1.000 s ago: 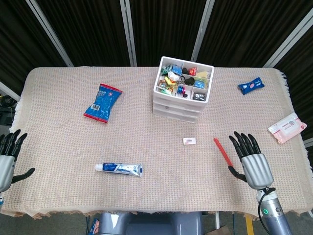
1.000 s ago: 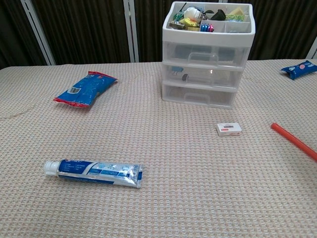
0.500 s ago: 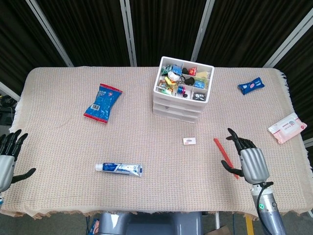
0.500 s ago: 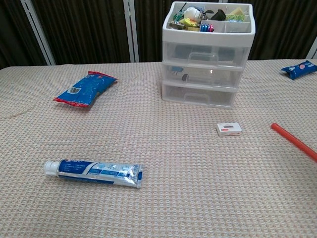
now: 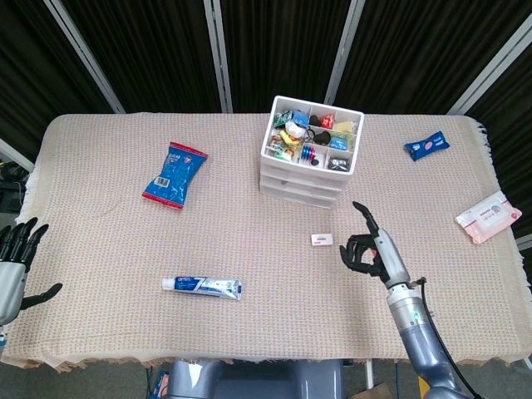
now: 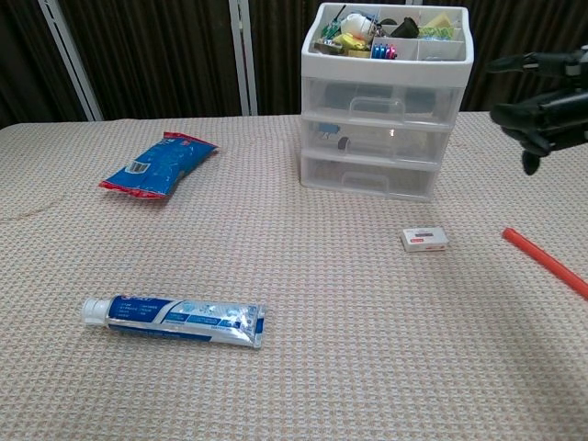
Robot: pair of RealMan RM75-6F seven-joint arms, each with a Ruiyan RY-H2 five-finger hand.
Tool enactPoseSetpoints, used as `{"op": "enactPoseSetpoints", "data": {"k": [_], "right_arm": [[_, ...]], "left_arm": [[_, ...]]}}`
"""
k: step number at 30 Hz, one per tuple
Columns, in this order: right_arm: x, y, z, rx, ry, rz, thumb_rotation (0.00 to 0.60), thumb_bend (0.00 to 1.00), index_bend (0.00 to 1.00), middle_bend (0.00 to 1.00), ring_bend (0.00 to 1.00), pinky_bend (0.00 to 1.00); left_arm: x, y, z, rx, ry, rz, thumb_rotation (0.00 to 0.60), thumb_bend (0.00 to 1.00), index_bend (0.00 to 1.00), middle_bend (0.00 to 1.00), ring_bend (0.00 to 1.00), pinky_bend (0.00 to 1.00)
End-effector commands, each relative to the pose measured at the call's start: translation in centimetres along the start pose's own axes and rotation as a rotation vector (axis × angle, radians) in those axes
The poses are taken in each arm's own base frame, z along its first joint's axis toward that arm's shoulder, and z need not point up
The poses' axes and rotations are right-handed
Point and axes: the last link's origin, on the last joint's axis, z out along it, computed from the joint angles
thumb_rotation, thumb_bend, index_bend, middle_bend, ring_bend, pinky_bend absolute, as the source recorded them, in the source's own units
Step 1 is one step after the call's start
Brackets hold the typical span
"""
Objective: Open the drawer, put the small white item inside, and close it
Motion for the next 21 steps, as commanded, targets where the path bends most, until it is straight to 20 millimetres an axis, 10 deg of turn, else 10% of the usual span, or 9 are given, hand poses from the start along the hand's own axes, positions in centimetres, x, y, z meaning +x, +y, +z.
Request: {"op": "enactPoseSetpoints", "data": {"k": [1, 21], "right_arm": [[-3.1, -2.6, 1.9, -0.005, -0.123, 0.16, 0.6, 0.4, 0.04, 0.73, 0.74, 0.61], [-9.5, -3.1, 8.7, -0.123, -0.113, 0.372, 0.6, 0.41, 0.04, 0.74, 0.74, 0.61]], "left_arm": [[0.0, 0.0, 0.0, 0.0, 0.0, -0.002, 0.6, 0.13, 0.07, 0.0, 0.0, 0.0], [0.1, -0.1, 0.4, 0.006, -0.015, -0.03, 0.6, 0.13, 0.07, 0.0, 0.0, 0.0]]}}
